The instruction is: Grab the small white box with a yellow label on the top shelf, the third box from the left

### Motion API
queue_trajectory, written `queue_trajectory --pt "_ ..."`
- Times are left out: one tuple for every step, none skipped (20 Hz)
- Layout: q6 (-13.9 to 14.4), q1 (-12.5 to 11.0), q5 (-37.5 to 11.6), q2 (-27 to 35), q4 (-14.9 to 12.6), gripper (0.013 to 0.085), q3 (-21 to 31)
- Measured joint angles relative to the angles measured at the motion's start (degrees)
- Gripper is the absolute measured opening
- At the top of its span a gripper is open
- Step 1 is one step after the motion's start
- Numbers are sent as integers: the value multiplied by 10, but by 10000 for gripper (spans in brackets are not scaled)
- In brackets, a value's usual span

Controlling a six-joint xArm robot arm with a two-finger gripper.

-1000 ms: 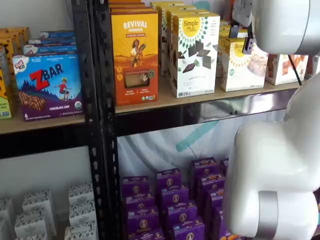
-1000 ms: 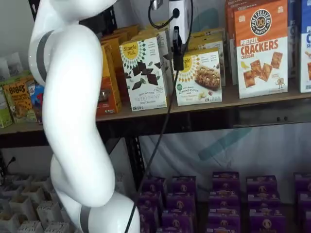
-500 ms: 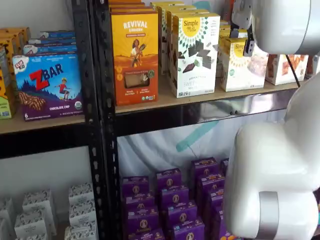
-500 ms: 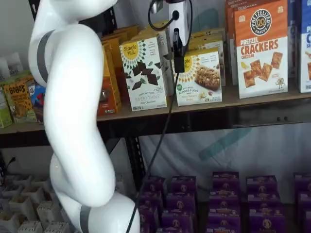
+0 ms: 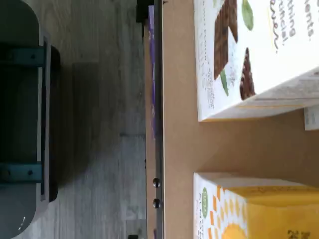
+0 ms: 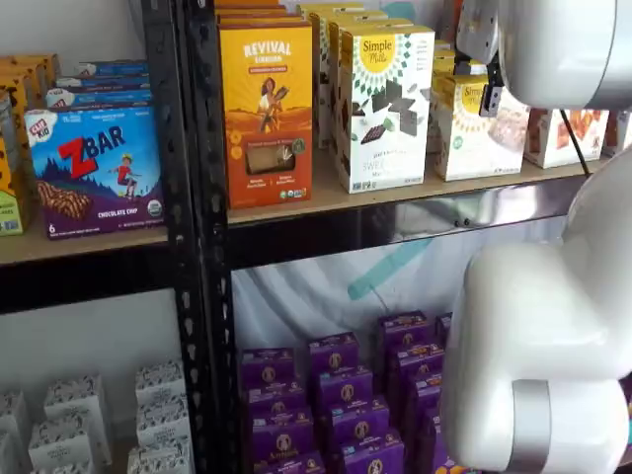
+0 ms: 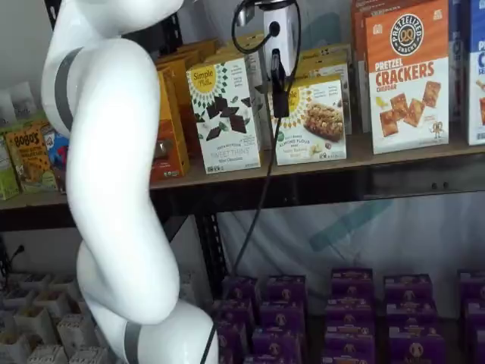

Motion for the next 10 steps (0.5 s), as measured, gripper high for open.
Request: queue_trajectory --pt "0 0 -1 0 0 850 0" --pt "0 0 -1 0 1 850 0" --pt "0 0 -1 1 1 850 0" --pt "0 0 -1 1 0 850 0" --pt "1 1 0 2 -1 850 -2" --pt "2 2 2 3 -2 850 -3" --pt "2 3 4 4 -3 850 -5" --pt "3 4 6 5 -4 810 -7" --pt "4 4 9 7 -4 810 -9" --pt "4 4 12 8 -3 770 -12"
